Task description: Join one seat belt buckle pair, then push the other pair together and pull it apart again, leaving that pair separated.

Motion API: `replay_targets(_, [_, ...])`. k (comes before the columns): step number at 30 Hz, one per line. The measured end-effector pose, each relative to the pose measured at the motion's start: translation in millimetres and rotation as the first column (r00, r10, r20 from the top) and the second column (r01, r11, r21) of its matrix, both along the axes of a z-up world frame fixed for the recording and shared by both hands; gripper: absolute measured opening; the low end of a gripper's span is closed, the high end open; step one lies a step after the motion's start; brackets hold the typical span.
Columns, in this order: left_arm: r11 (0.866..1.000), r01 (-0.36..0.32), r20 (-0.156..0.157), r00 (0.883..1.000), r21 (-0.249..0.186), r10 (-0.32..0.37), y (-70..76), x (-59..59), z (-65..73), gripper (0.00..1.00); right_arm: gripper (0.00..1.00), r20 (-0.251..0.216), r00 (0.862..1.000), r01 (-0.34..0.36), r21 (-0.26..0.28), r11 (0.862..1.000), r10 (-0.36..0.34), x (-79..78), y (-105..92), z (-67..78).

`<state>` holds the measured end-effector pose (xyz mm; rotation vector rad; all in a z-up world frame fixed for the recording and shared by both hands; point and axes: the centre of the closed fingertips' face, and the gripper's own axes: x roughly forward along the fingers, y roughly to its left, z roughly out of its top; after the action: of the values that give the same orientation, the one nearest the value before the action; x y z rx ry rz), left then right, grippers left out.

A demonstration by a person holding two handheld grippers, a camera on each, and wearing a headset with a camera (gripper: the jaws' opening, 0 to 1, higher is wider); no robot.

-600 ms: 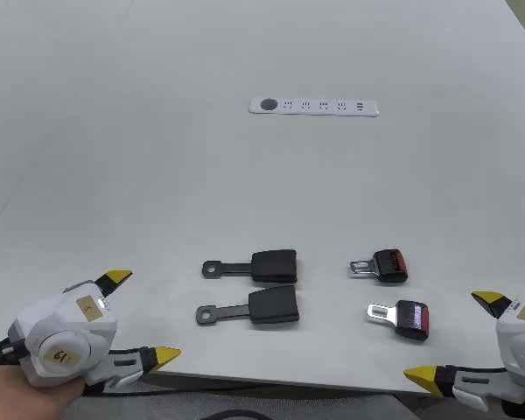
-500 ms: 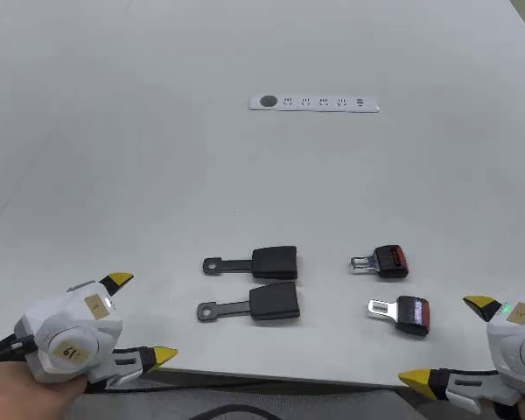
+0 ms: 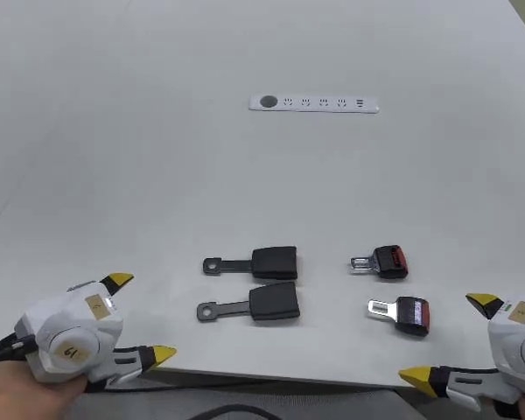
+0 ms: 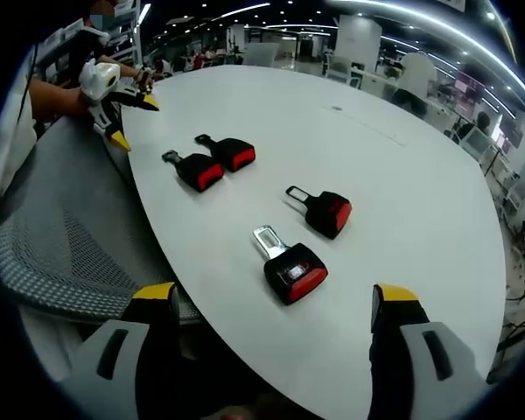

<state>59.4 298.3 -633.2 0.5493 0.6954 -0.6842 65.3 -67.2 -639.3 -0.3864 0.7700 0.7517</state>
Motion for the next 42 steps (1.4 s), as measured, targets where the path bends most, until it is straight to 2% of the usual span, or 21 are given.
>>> replay_targets(7, [1.000,-0.001,-0.004,1.000,-0.012,0.001,-0.6,-0.1,-0.3,0.81,0.93,-0.001,1.000,-0.003,0.004,1.000,0.003,-1.1,2.1,0.2])
replay_targets(19, [1.000,-0.005,-0.001,1.000,-0.020,0.005,-0.5,0.7,0.6,0.81,0.96,0.010,1.000,-0.002,0.007,1.000,0.002,1.3,2.7,3.8])
replay_targets(27, [1.000,0.001,0.003,1.000,-0.008,-0.001,1.6,1.4,-1.6,0.81,0.97,0.020,1.000,-0.001,0.006,1.000,0.001,1.0,1.2,7.8])
replay_targets(30, [1.000,-0.003,0.004,1.000,-0.018,0.003,1.2,1.8,-0.6,0.81,0.96,0.027,1.000,0.001,0.005,1.000,-0.001,1.6,0.2,10.4])
replay_targets(31, [1.000,-0.004,-0.002,1.000,-0.025,0.004,-0.8,0.9,0.0,0.81,0.96,0.033,0.999,0.002,0.005,1.000,-0.002,2.1,0.1,12.4])
replay_targets(33, [1.000,0.003,-0.050,0.999,-0.016,-0.004,-1.5,-5.8,-5.7,0.80,0.96,0.039,0.999,0.004,0.011,1.000,-0.005,3.0,0.4,15.1])
replay_targets(35, [1.000,0.028,-0.048,0.998,-0.003,-0.028,-4.9,-7.8,-4.7,0.79,0.95,0.045,0.999,0.001,0.015,1.000,-0.002,3.7,1.9,18.8])
replay_targets(37, [0.999,0.037,-0.048,0.998,-0.008,-0.037,-6.5,-8.4,-3.4,0.79,0.94,0.059,0.998,-0.005,0.035,0.999,0.003,5.7,5.4,26.2])
replay_targets(42, [0.998,0.068,-0.062,0.996,0.003,-0.068,-9.7,-13.2,0.0,0.80,0.91,0.071,0.997,-0.027,0.022,0.999,0.025,10.0,7.0,32.7])
